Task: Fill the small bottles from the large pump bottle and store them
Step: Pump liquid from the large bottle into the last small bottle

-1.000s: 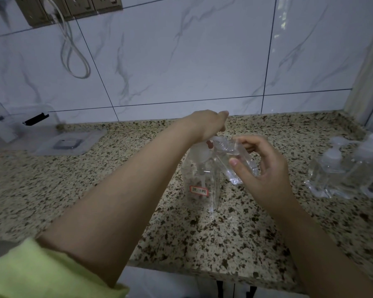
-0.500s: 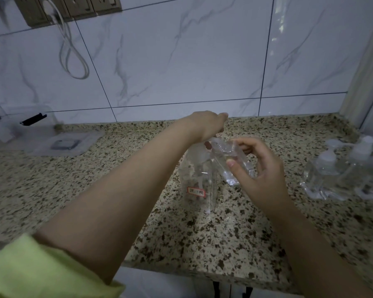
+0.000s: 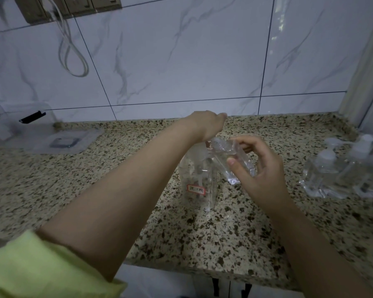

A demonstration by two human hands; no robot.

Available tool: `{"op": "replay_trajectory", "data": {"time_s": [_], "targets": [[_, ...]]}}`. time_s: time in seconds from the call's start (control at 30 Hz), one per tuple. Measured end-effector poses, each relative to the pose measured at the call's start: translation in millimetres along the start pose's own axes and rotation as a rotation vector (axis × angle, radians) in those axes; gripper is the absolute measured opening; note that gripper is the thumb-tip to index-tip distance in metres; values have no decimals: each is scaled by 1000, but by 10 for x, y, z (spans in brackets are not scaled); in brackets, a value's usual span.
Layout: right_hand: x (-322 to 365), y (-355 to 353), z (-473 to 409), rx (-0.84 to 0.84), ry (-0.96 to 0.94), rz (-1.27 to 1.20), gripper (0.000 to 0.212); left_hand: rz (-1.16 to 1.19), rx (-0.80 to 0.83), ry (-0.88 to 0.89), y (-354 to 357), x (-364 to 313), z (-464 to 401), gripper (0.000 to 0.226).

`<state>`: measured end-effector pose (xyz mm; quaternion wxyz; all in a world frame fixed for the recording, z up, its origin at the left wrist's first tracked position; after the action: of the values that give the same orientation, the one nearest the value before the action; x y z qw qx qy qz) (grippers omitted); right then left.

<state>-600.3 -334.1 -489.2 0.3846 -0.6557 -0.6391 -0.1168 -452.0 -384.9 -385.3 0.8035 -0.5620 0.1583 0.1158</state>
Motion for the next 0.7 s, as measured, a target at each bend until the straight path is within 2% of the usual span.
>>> {"op": "replay_trajectory", "data": {"time_s": [0.2, 0.33, 0.5, 0.7], "targets": [[9, -2, 4, 3, 1, 5, 37, 7, 6, -36, 15, -6, 9, 60], [12, -12, -2, -12, 12, -19, 38, 53, -75, 41, -12, -22, 25, 56], [-1, -5, -14, 9, 10, -1, 38, 2, -52, -24, -6, 25, -8, 57], [-14, -7, -6, -21, 41, -15, 35, 124, -173, 81, -144, -1, 134, 54]]}}
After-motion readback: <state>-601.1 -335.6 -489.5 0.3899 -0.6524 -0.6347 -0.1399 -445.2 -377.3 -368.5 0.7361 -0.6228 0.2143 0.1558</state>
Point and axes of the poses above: each hand's wrist, its own z-axis away from the middle knuckle, its own y-axis out of the palm, x = y × z, the point moved 2 cm from there along -z, towards the middle knuckle, and after that the axes turned 14 degrees about x, right-handed, at the moved point
